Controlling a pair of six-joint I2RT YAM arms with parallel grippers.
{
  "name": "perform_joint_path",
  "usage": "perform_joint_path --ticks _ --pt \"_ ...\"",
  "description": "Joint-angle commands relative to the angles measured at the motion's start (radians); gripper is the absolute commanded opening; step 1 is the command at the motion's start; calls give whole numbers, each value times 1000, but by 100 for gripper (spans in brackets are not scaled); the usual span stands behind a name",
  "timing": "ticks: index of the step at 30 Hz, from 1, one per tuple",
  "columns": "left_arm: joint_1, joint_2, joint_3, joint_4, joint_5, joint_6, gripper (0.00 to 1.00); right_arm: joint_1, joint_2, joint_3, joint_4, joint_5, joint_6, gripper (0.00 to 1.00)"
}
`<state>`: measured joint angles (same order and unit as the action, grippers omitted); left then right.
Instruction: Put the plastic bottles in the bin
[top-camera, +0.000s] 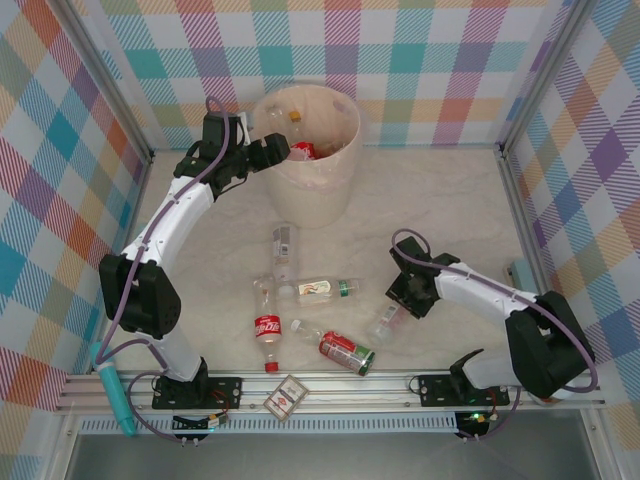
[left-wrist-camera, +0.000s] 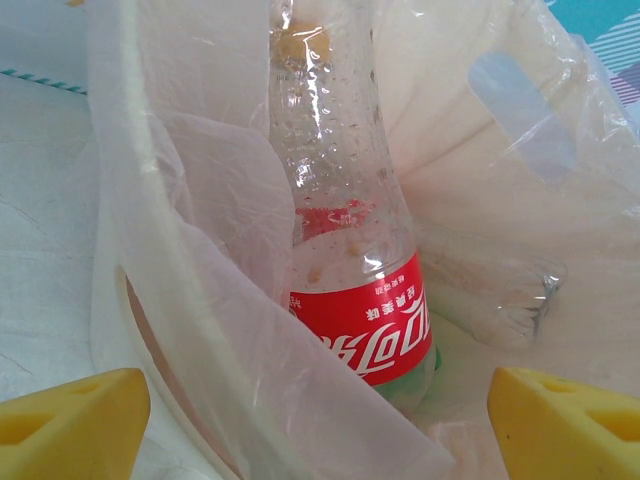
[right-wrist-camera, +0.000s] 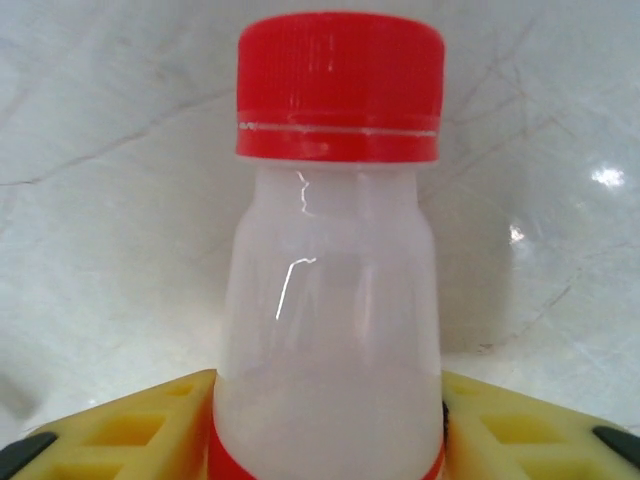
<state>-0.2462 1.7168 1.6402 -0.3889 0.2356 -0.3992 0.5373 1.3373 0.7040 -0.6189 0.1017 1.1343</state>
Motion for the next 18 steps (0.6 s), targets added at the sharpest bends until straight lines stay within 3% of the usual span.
perform_joint_path --ticks 1,9,13,18 --pt "4 41 -15 -84 -13 19 87 1 -45 36 -43 36 -32 49" --pt "4 46 -2 -97 -15 27 87 -51 -148 338 -194 187 -243 48" --pt "3 44 -10 -93 -13 27 87 -66 -106 532 -81 265 -416 48" --pt "4 41 -6 -91 -6 20 87 -67 29 765 173 162 -610 47"
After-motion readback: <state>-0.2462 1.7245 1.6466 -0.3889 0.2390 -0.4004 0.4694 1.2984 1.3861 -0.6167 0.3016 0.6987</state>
